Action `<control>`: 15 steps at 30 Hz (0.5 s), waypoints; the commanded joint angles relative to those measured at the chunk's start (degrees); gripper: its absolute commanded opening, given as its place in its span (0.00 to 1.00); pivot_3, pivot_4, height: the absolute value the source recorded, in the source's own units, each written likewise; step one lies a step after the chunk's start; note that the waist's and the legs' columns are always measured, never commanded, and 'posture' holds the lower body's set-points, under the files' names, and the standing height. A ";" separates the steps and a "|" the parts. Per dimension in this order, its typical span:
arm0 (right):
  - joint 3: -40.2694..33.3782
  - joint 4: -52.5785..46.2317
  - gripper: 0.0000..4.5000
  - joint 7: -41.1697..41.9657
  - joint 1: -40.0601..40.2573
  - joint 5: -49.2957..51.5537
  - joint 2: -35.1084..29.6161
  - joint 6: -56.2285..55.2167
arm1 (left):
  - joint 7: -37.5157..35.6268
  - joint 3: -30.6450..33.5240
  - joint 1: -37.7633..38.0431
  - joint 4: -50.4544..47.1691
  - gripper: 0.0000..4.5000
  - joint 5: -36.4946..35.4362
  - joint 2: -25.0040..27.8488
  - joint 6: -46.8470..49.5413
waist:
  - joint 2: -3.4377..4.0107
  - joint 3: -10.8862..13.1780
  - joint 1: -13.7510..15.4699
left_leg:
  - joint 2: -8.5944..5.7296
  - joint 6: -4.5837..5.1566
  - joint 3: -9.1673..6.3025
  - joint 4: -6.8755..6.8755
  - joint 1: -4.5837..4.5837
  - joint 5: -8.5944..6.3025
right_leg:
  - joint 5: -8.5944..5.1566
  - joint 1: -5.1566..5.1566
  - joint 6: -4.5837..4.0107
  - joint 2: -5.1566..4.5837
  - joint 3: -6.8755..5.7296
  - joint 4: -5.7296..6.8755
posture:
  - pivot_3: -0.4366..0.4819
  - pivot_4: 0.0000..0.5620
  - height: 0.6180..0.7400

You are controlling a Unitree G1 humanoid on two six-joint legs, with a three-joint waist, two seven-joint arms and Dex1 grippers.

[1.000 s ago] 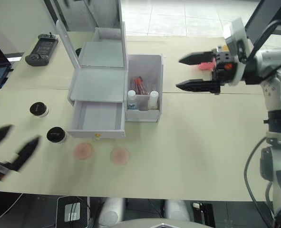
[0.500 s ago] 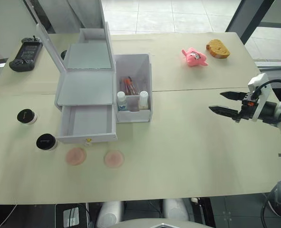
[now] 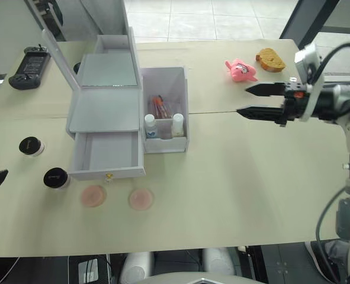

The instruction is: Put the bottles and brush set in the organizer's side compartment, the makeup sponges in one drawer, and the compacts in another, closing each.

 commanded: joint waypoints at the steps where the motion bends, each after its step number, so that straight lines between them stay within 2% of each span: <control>1: 3.87 -5.06 1.00 7.77 -4.99 3.00 0.26 1.00 | -2.95 10.44 8.93 -11.94 0.99 -5.53 -4.68 7.01 | 0.02 0.01 -0.09 | 0.00 -0.02 0.00 0.00 -0.02 -0.01 | 0.00 -0.02 0.00 0.00 0.00 -0.02 | 0.48 0.27 1.00; 4: 6.63 -6.66 1.00 11.12 -8.29 5.49 1.60 4.48 | -4.09 12.34 16.57 -19.70 0.99 -7.22 -11.12 8.08 | 0.01 0.01 -0.02 | 0.01 -0.01 0.02 0.00 0.03 -0.08 | 0.00 0.04 0.00 0.00 0.02 -0.07 | 0.48 0.27 1.00; 8: 9.53 -8.89 1.00 14.80 -10.07 5.91 2.45 3.77 | -2.16 8.81 21.77 -29.40 0.99 -6.41 -18.94 5.87 | -0.02 0.01 1.14 | 0.00 -0.01 0.05 0.12 0.01 -0.11 | -0.01 0.06 0.00 0.00 0.03 -0.21 | 0.48 0.27 1.00; 12: 13.04 -9.05 1.00 17.13 -10.75 3.95 1.30 0.53 | 8.02 -3.75 21.81 -44.55 0.99 -4.13 -28.21 3.67 | -0.04 0.00 2.82 | -0.03 -0.03 0.05 0.18 0.02 -0.10 | 0.01 0.11 -0.04 0.00 0.03 -0.23 | 0.48 0.27 1.00; 15: 14.07 -9.11 1.00 17.21 -10.42 3.42 0.32 -0.93 | 14.39 -15.04 21.28 -48.81 0.99 0.15 -33.24 2.86 | -0.12 -0.02 3.18 | -0.05 -0.07 0.04 0.31 0.01 -0.11 | 0.01 0.18 -0.05 0.00 0.03 -0.22 | 0.48 0.27 1.00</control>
